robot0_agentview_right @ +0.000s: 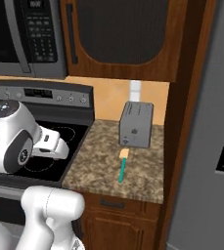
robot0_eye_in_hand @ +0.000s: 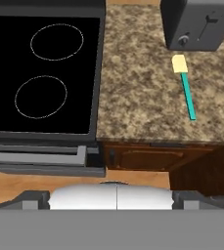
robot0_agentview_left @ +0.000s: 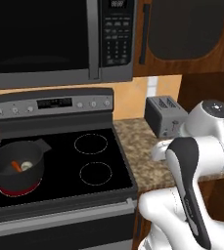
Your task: Put the carrot and mushroom in the pot. Retrieve the spatula and lightly stir the vegetables in the pot.
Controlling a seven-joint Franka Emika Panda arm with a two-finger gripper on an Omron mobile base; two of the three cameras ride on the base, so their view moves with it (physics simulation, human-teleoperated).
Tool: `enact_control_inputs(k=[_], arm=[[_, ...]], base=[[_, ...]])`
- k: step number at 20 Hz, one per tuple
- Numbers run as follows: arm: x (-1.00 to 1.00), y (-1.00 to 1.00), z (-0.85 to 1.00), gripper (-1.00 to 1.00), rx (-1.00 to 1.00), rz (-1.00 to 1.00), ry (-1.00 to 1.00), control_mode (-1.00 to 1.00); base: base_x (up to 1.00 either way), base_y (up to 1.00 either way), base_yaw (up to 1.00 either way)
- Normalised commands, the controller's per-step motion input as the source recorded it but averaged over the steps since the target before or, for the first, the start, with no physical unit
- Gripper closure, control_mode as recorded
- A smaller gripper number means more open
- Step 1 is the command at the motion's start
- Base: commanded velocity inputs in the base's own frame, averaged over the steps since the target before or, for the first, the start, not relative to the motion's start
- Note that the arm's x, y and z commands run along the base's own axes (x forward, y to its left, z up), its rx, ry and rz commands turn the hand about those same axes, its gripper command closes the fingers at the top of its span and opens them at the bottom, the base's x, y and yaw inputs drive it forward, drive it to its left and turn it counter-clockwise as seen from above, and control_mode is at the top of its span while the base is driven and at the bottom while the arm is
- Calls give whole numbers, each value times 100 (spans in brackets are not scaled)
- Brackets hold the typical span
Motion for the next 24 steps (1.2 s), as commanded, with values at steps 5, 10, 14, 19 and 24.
enact_control_inputs(k=[5, 10, 14, 19, 24], arm=[[0, 0, 0, -100, 0, 0, 0, 100], [0, 0, 0, -100, 0, 0, 0, 100], [0, 0, 0, -100, 0, 0, 0, 100], [4, -71, -2, -100, 0, 0, 0, -100], [4, -50, -23, -100, 0, 1, -8, -100]], base=[[11, -13, 0], [-48, -28, 0], [1, -25, 0], [0, 0, 0], [0, 0, 0]])
